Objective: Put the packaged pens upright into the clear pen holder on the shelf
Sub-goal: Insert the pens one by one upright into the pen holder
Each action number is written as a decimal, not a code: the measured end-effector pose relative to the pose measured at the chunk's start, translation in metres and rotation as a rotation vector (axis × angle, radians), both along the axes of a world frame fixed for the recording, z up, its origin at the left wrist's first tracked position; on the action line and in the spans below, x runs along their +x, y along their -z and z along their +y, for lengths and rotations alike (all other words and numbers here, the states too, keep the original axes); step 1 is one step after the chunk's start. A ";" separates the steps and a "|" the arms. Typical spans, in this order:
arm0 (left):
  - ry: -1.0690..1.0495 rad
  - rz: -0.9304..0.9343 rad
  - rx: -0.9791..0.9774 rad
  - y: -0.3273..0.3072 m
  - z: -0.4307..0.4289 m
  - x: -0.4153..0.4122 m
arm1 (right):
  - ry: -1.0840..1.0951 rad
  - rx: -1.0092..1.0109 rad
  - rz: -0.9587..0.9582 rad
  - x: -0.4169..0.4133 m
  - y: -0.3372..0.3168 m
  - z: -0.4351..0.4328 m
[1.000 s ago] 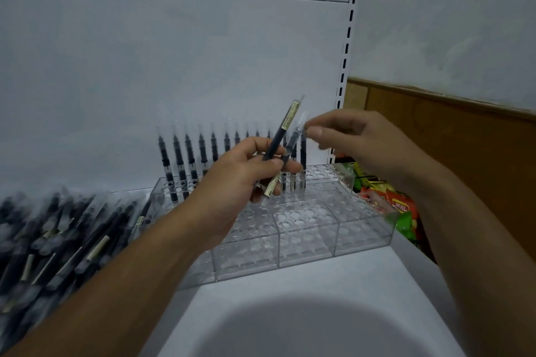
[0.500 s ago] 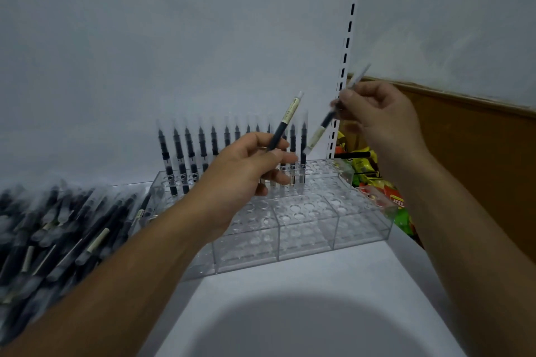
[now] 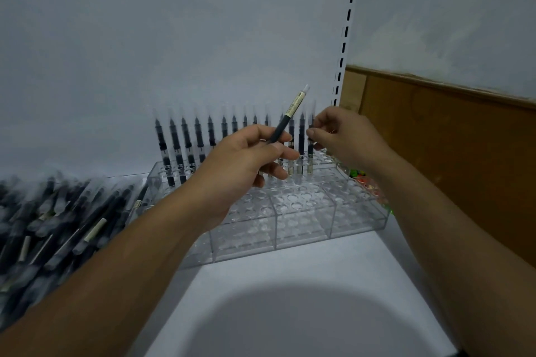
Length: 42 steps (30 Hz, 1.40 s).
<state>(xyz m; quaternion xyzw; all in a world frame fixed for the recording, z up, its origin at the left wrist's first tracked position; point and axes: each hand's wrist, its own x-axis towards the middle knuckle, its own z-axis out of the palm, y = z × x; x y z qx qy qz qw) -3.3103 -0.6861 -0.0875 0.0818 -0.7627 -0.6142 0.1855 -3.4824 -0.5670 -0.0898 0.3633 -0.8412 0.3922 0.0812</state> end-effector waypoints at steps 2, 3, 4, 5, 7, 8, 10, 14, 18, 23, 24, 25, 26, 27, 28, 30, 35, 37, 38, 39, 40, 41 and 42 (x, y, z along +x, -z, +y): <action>0.001 0.000 -0.003 0.000 0.000 0.000 | 0.006 0.008 -0.011 -0.001 -0.001 0.001; 0.001 -0.001 -0.005 0.000 0.000 0.000 | 0.003 0.001 -0.026 -0.001 -0.001 0.001; 0.001 -0.003 -0.007 0.001 0.000 0.000 | 0.000 -0.004 -0.039 0.000 -0.001 0.001; 0.001 -0.005 -0.006 0.001 0.000 0.000 | 0.002 -0.006 -0.040 -0.001 -0.001 0.000; -0.001 -0.008 -0.005 0.001 0.000 0.000 | 0.008 -0.013 -0.027 -0.001 -0.001 -0.003; -0.002 -0.009 -0.007 0.000 0.000 0.000 | 0.007 -0.017 -0.022 -0.002 0.000 -0.004; -0.002 -0.008 -0.012 0.000 0.000 0.000 | 0.006 -0.022 -0.028 -0.003 0.000 -0.005; -0.010 -0.011 -0.026 0.000 0.001 0.000 | 0.020 0.005 -0.030 -0.002 -0.002 -0.001; -0.020 -0.007 -0.048 0.001 0.000 0.001 | 0.071 -0.071 0.091 0.005 -0.010 0.011; -0.026 -0.004 -0.060 0.001 0.001 0.000 | -0.132 -0.263 0.000 0.031 -0.020 0.015; -0.024 -0.004 -0.066 0.001 0.001 0.000 | -0.206 -0.262 -0.070 0.037 -0.022 0.013; -0.022 -0.004 -0.072 0.001 0.001 0.000 | -0.270 -0.254 -0.127 0.041 -0.022 0.012; -0.018 -0.003 -0.078 0.001 0.001 0.000 | -0.320 -0.252 -0.166 0.044 -0.022 0.011; -0.015 0.000 -0.083 0.002 0.000 0.000 | -0.356 -0.265 -0.198 0.047 -0.022 0.009; -0.014 0.004 -0.085 0.002 0.000 0.000 | -0.381 -0.292 -0.226 0.047 -0.021 0.008; -0.017 0.009 -0.083 0.002 0.000 0.000 | -0.395 -0.373 -0.289 0.047 -0.020 0.005; -0.047 0.015 -0.030 0.002 0.000 0.001 | -0.215 -0.493 0.257 0.038 -0.022 0.014; -0.030 0.002 -0.042 0.001 0.000 0.001 | -0.279 -0.321 0.550 0.035 -0.020 0.015; -0.018 -0.006 -0.056 0.001 0.001 0.002 | -0.317 -0.222 0.621 0.034 -0.018 0.013; -0.011 -0.010 -0.068 0.001 0.001 0.002 | -0.347 -0.137 0.664 0.032 -0.016 0.009; -0.007 -0.012 -0.075 0.001 0.001 0.001 | -0.364 -0.079 0.693 0.031 -0.014 0.005; -0.006 -0.014 -0.077 0.001 0.002 0.001 | -0.366 -0.047 0.706 0.030 -0.012 0.003; -0.005 -0.013 -0.074 0.001 0.002 0.001 | -0.354 -0.034 0.709 0.030 -0.012 0.001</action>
